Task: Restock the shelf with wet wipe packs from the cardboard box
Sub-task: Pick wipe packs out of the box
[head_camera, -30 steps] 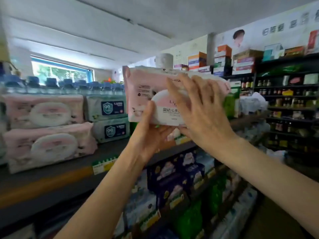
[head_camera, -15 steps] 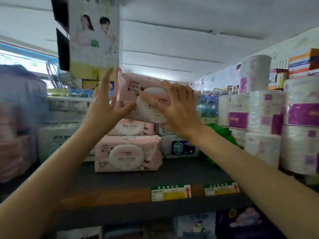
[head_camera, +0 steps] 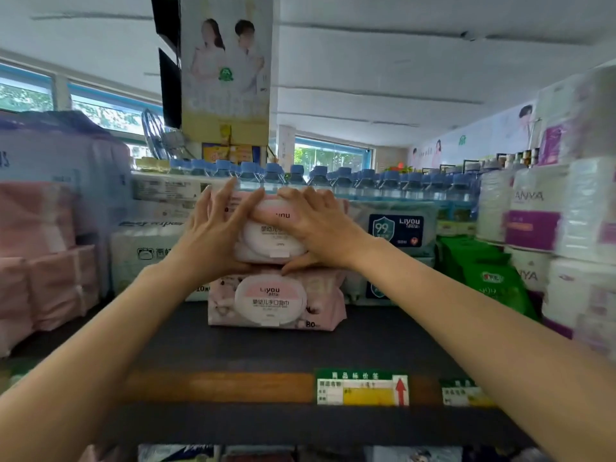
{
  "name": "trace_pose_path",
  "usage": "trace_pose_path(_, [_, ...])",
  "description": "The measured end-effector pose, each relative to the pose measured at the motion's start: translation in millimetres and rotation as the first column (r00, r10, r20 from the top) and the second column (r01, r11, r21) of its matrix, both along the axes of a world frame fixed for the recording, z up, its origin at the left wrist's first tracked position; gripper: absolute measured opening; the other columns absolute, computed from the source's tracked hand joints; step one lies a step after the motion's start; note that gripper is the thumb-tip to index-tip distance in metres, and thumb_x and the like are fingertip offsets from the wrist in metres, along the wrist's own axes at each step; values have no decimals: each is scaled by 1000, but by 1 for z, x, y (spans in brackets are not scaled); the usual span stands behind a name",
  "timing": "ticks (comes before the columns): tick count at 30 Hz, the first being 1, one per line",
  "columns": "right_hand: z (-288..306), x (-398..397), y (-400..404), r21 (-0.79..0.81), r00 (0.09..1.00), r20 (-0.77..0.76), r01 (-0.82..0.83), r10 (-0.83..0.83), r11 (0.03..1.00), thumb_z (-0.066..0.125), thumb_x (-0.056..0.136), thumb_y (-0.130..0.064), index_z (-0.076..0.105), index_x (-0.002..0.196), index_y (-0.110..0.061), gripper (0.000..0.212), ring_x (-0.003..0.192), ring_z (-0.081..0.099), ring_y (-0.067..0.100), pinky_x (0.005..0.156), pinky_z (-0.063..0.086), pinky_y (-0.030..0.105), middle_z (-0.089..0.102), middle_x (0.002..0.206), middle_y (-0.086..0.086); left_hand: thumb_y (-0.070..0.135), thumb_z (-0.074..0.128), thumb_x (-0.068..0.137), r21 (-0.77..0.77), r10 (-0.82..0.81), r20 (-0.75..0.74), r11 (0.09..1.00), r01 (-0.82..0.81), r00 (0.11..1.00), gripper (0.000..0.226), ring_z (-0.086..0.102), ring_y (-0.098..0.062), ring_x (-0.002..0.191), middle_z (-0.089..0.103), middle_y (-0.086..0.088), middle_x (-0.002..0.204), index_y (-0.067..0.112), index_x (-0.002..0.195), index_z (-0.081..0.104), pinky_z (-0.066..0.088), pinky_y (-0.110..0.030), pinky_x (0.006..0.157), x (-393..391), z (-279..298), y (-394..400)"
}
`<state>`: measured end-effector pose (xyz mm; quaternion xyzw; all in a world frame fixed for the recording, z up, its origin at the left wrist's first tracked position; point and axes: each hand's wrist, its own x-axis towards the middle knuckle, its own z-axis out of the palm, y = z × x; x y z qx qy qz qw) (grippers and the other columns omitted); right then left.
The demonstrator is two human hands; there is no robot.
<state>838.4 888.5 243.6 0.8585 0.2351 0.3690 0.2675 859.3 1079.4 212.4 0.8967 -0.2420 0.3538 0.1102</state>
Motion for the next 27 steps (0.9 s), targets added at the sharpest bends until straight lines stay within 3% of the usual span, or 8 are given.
trace_pose_path(3, [-5,5,-3,17,1000,21,-23,22,1000,54,68,-74,14,148,-37,97,127,28,33,103,25,50,24,147,15,64,72,53,27,-4,37,1000,3,999,118,-12,-41,141,-5,-5,154,46,139,-6,7,-63,111,5,-2,-1])
trace_pose_path(6, [-15,15,-7,9,986,133,-102,100,995,57,62,-76,25,144,-35,97,115,29,30,95,33,50,27,135,13,85,43,47,92,-19,201,996,0,979,111,5,-50,139,7,-4,148,41,140,-1,16,-68,104,15,-8,2])
trace_pose_path(9, [-23,23,-9,13,950,256,-189,179,982,56,60,-78,27,139,-35,94,107,33,28,87,32,46,28,127,8,91,35,50,146,-23,273,989,-17,962,113,14,-53,136,13,-9,148,36,143,3,20,-71,100,30,-12,2])
trace_pose_path(12, [-26,27,-9,-24,934,307,-183,181,983,40,65,-79,25,138,-35,87,106,33,27,85,27,42,29,126,9,92,26,56,146,-32,320,989,-16,947,111,11,-52,136,13,-12,150,36,146,-4,19,-71,102,40,-15,1])
trace_pose_path(18, [-26,27,-7,17,973,195,-129,123,992,30,70,-77,30,141,-34,84,115,31,28,94,23,46,28,133,9,91,9,62,151,12,253,987,-52,967,109,0,-51,138,7,-22,155,25,148,2,5,-65,106,34,-18,-2])
trace_pose_path(21, [-22,8,-3,73,999,7,33,-34,997,33,71,-75,15,148,-34,89,137,18,35,111,6,53,20,150,14,81,23,68,118,27,204,992,-52,979,106,-16,-37,142,-9,-17,156,20,146,-16,-11,-57,109,16,-21,-6])
trace_pose_path(23, [-17,-16,-11,120,994,-6,111,-111,987,30,74,-72,9,149,-32,88,142,10,33,113,-3,54,12,155,13,56,43,83,119,-50,219,993,25,974,93,-16,-29,143,-9,-12,157,18,144,-16,-12,-54,112,-2,-24,-13])
trace_pose_path(27, [-23,-87,-60,279,947,129,251,-295,927,41,83,-61,41,132,-18,65,130,28,32,109,21,57,27,142,11,23,42,77,135,-384,365,923,359,848,60,30,-29,138,40,-12,146,13,136,34,25,-58,110,-54,-34,-56])
